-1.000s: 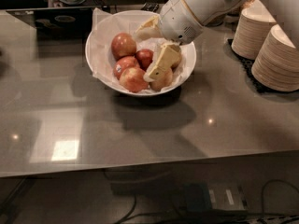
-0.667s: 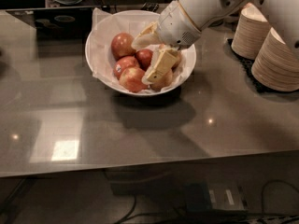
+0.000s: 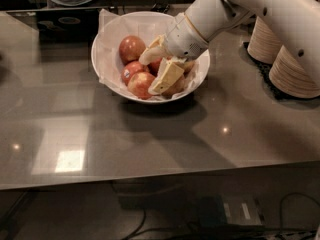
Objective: Pick apple from white bowl
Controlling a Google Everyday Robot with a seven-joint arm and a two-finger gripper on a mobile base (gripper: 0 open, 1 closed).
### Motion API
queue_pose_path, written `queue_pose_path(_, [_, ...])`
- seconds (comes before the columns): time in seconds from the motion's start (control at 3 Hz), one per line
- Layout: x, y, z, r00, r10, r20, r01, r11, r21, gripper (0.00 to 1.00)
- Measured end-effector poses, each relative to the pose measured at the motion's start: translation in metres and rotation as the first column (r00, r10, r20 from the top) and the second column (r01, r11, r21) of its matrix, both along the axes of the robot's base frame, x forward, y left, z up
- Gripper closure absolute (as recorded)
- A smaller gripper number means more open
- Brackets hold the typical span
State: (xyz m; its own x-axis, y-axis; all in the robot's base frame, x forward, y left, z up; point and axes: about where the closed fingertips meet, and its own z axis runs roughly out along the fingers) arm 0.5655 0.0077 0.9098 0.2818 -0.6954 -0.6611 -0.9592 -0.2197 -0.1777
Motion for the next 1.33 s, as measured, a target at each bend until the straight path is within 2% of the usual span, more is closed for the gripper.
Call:
queue_pose_path(1.0, [0.007,0.016,-0.016,0.999,0.025,-0.036,-0.025,1.0,-0.014,0.41])
queue_pose_path(1.33, [0.007,0.016,-0.013,0.999,0.024,-0.037,-0.025,1.0,-0.013,0.47])
